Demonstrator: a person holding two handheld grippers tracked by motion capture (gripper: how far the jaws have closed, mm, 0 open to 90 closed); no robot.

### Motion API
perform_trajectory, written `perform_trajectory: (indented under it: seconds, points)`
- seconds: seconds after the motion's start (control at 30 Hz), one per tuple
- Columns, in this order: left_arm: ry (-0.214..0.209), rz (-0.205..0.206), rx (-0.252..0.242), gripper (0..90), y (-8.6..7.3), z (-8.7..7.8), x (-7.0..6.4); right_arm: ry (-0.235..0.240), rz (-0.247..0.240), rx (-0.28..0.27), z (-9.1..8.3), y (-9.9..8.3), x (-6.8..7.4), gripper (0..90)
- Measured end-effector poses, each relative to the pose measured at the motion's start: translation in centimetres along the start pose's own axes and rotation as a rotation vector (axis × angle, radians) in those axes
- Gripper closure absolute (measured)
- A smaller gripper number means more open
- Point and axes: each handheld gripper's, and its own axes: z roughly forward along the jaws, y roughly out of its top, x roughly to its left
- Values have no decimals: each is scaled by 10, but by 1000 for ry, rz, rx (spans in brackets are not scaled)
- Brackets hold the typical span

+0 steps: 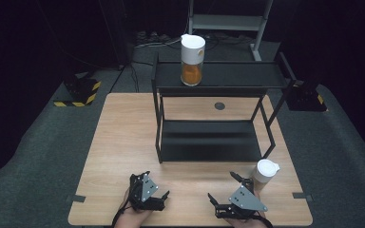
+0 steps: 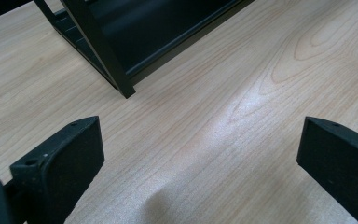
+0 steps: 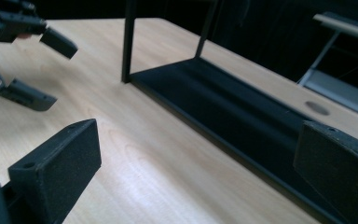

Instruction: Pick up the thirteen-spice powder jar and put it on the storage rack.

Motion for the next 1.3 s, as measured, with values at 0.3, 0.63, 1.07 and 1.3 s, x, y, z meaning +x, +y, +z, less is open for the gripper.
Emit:
perform_trajectory:
  seconds: [0.3, 0.63, 1.07, 1.3]
  points:
    - [-3, 1, -5, 8, -1, 0, 0, -67, 55, -40, -19, 1, -11, 0]
    - [3, 12, -5, 8, -1, 0, -2, -169, 91, -75, -33, -4, -22, 0]
    - [-1, 11, -7, 8, -1, 0, -1, -324, 156, -102, -47, -17, -32, 0]
    - [-2, 11, -5, 8, -1, 0, -1, -376, 205, -76, -46, -29, -37, 0]
